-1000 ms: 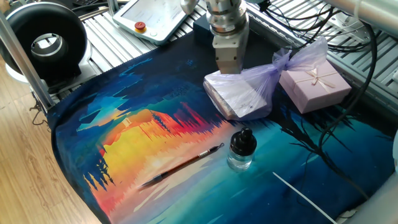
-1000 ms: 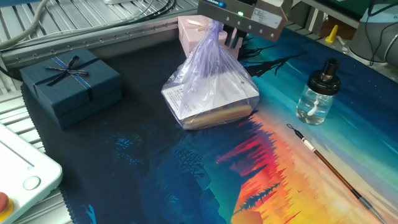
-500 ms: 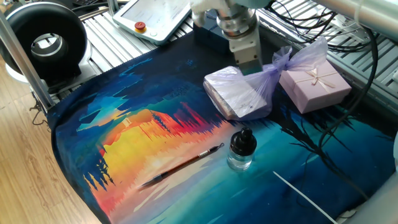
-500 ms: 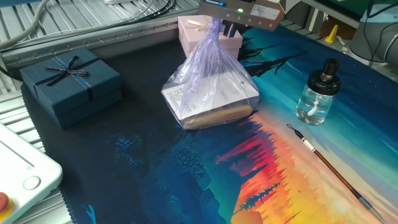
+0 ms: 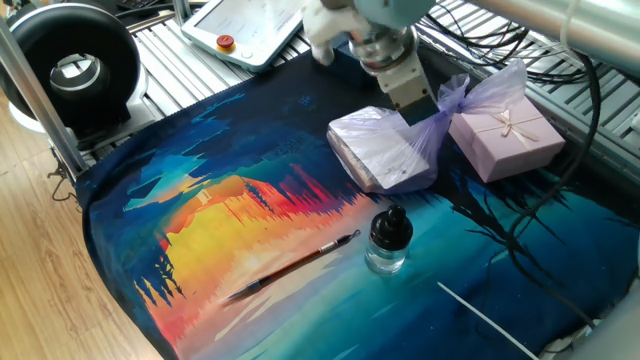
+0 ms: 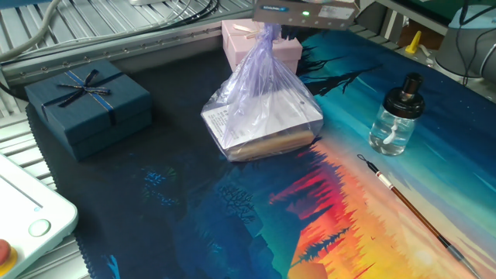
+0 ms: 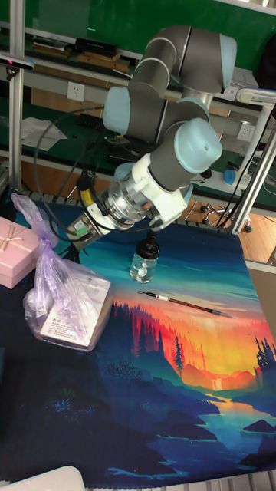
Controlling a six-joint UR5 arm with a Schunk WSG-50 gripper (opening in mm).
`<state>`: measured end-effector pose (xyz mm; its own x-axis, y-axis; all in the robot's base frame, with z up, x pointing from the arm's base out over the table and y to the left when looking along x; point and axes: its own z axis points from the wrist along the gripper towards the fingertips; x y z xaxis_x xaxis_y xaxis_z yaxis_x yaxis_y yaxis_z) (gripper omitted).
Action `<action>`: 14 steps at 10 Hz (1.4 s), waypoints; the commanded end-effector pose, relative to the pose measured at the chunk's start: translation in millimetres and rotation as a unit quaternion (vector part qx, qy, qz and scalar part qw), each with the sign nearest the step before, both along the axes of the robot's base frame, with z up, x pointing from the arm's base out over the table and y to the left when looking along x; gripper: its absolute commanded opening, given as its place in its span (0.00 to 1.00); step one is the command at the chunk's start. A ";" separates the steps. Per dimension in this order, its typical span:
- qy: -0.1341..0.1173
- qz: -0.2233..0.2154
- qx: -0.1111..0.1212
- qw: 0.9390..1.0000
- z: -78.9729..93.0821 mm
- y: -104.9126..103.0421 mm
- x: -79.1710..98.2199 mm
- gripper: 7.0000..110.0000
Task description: Pick up a bag of things
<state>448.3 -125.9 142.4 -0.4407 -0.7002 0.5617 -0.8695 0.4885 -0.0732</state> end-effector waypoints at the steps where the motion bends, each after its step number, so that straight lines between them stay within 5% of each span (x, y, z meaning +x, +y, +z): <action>1: -0.018 0.019 -0.046 0.999 -5.4 -5.6 -2.7 0.00; 3: -0.009 0.040 -0.079 0.996 5.7 -11.3 -1.2 0.00; 8: -0.011 0.055 -0.026 0.998 -11.7 13.1 -0.8 0.00; 12: -0.048 0.033 -0.034 0.998 -12.3 13.8 9.0 0.00; 14: -0.033 0.027 -0.031 0.999 -12.1 15.3 0.7 0.00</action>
<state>452.1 -115.5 132.7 -0.4251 -0.6866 0.5898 -0.8960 0.4116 -0.1667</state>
